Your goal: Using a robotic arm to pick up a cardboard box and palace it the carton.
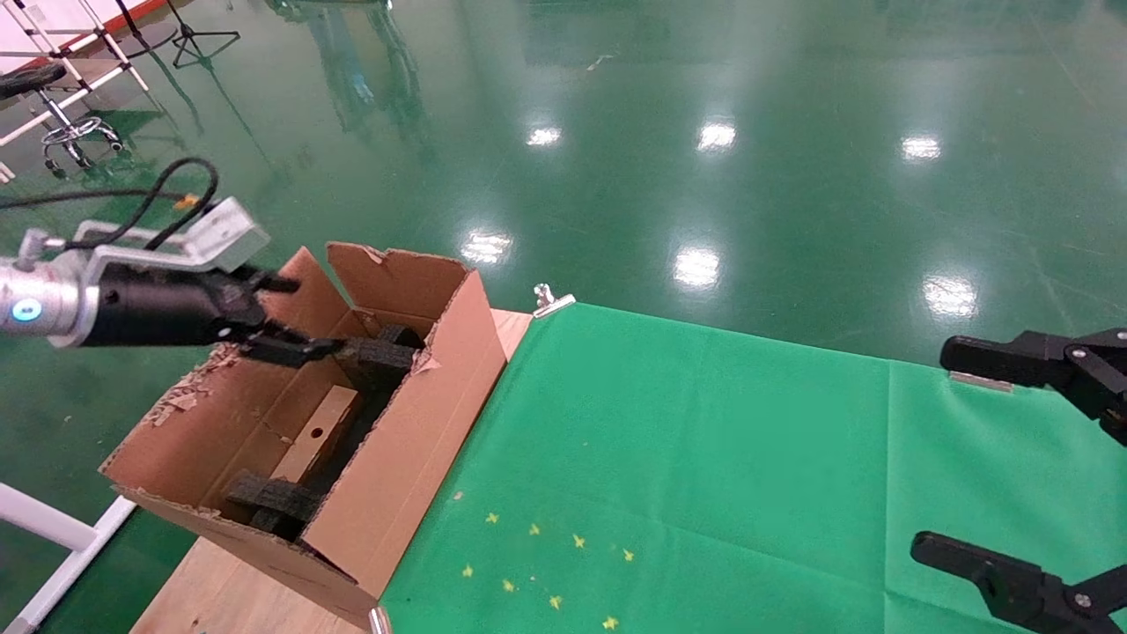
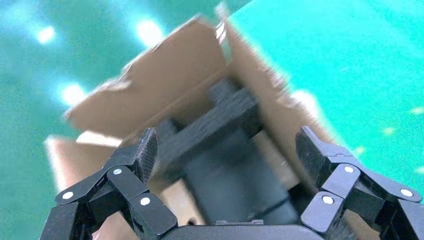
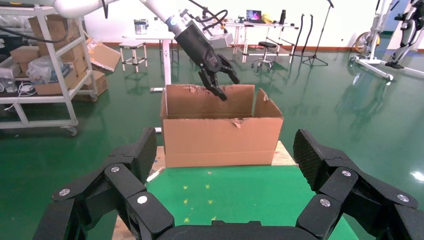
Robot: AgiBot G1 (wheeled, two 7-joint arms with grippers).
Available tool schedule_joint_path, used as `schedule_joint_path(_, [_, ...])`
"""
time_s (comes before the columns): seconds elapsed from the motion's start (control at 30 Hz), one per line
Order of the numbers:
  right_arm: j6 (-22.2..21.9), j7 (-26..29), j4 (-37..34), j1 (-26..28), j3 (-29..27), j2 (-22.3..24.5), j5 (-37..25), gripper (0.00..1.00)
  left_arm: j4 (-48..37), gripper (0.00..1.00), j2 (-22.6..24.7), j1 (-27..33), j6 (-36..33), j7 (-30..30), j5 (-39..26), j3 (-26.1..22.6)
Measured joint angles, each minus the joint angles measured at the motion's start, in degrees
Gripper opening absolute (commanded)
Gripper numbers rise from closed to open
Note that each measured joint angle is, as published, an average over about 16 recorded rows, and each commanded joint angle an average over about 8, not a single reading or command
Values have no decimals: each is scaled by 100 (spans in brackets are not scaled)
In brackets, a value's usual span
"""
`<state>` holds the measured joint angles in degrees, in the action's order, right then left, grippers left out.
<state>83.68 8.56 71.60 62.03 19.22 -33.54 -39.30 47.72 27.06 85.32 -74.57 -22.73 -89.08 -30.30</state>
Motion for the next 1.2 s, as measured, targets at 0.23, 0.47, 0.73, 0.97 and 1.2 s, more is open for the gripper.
schedule_joint_path(0.23, [0, 0, 0, 0, 0, 0, 0, 100, 286, 100, 81, -252, -123, 128, 503, 151])
schedule_joint_path(0.47, [0, 0, 0, 0, 0, 0, 0, 100, 577, 100, 171, -521, -248, 263, 1037, 313])
schedule_joint_path(0.73, [0, 0, 0, 0, 1, 0, 0, 100, 922, 100, 279, -839, -396, 424, 1670, 504])
schedule_joint_path(0.97, [0, -1, 0, 0, 1, 0, 1, 100, 1236, 100, 376, -1129, -531, 570, 2245, 678])
schedule_joint_path(1.2, [0, -1, 0, 0, 1, 0, 1, 100, 1552, 100, 474, -1421, -668, 717, 2826, 854])
